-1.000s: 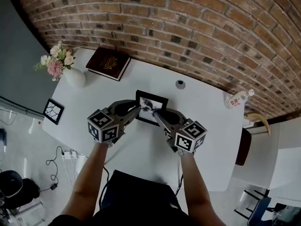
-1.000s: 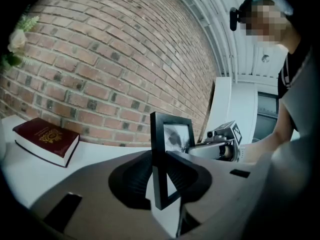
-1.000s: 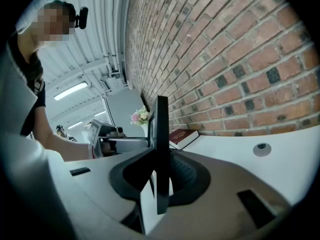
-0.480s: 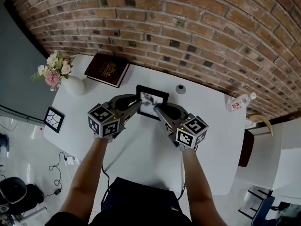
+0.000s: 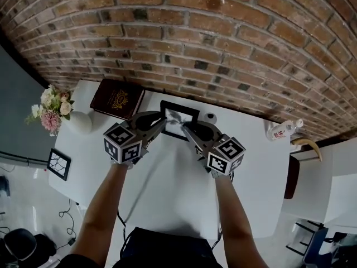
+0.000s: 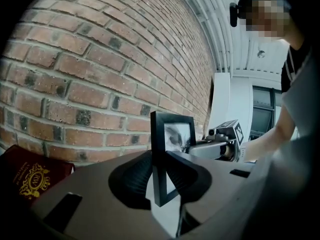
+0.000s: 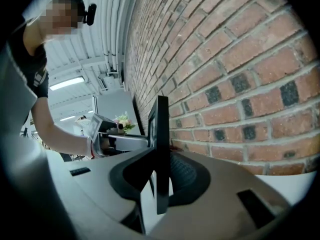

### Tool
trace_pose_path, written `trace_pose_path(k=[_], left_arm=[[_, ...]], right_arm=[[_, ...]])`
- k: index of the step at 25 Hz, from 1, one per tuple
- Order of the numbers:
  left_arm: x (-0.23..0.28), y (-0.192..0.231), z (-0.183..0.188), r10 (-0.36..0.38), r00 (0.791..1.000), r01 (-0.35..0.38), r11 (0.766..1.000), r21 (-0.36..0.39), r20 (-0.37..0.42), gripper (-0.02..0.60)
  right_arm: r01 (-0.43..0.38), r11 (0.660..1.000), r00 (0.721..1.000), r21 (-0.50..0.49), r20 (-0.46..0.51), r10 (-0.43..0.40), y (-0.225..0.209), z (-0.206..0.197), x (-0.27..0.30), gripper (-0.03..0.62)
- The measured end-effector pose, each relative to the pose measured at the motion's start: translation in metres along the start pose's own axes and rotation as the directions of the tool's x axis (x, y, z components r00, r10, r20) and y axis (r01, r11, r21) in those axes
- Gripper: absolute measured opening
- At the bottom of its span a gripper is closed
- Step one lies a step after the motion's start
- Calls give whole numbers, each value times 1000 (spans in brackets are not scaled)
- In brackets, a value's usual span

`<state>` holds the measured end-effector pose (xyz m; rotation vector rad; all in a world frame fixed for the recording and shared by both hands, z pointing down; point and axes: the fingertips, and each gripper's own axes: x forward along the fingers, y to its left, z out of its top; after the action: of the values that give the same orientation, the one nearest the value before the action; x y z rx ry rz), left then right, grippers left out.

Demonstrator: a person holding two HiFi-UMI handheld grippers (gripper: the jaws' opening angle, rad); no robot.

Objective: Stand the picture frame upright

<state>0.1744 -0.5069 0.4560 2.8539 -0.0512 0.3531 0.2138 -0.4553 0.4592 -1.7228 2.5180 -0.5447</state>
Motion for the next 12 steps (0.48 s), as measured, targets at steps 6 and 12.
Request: trace_pose_path(k=[6, 12], left_arm=[[16, 34, 4, -6, 1000, 6, 1000, 4, -13, 94], [29, 62, 6, 0, 1000, 0, 1000, 11, -21, 92]], right_arm=[[13, 1000, 1000, -23, -1, -13, -26, 5, 26, 75], [16, 999, 1000, -34, 6, -15, -47, 6, 48, 75]])
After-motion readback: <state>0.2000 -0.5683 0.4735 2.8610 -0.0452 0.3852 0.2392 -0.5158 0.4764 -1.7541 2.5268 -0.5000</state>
